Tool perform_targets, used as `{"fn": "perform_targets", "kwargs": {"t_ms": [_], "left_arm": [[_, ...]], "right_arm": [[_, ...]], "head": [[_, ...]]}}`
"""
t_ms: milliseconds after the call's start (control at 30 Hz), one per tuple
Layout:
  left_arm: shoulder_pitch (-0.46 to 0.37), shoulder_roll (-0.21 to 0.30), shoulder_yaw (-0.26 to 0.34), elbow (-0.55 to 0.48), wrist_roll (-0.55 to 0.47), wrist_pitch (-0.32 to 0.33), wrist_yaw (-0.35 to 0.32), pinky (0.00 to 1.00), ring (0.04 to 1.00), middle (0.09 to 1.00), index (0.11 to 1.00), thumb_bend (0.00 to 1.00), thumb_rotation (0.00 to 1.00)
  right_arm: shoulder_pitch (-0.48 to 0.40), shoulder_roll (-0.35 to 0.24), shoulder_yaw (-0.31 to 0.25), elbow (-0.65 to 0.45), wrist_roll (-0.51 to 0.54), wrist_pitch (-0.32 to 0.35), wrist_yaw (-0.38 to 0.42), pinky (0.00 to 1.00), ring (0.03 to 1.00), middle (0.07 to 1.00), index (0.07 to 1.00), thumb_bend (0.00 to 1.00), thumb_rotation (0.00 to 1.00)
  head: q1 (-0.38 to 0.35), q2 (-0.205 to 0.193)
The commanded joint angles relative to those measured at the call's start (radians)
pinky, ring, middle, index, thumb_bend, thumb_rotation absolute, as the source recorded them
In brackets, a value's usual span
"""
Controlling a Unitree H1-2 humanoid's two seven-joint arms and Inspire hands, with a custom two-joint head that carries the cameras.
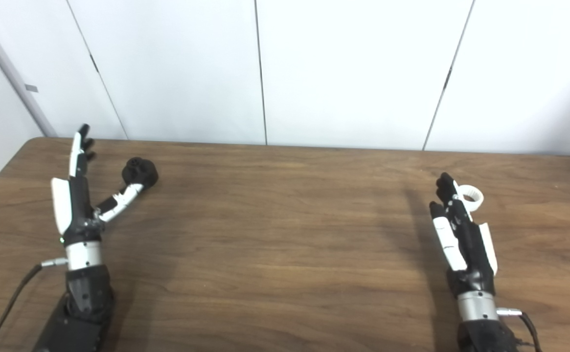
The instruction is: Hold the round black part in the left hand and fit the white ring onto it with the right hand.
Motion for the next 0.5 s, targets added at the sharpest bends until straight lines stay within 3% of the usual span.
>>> {"fn": "perform_targets", "kwargs": {"t_ms": [0,267,467], "left_arm": [[0.027,0.008,-0.01,0.084,0.025,-0.026,0.044,0.88,0.954,0.984,0.999,0.77,0.23],[-0.047,0.085,0.017,0.234,0.008,0.009,0.013,0.87,0.958,0.992,1.0,0.86,0.25],[-0.073,0.163,0.011,0.281,-0.028,0.038,-0.097,0.94,0.994,1.0,0.999,0.92,0.26]], "right_arm": [[0.033,0.0,-0.002,0.068,0.006,-0.037,0.005,0.92,0.965,0.954,0.946,0.36,0.79],[0.035,-0.004,-0.002,0.07,0.026,-0.034,0.015,0.92,0.967,0.957,0.952,0.35,0.8],[0.041,-0.003,-0.002,0.061,0.035,-0.035,0.02,0.91,0.961,0.954,0.949,0.33,0.8]], "head": [[0.009,-0.002],[0.048,-0.013],[0.049,-0.013]]}}
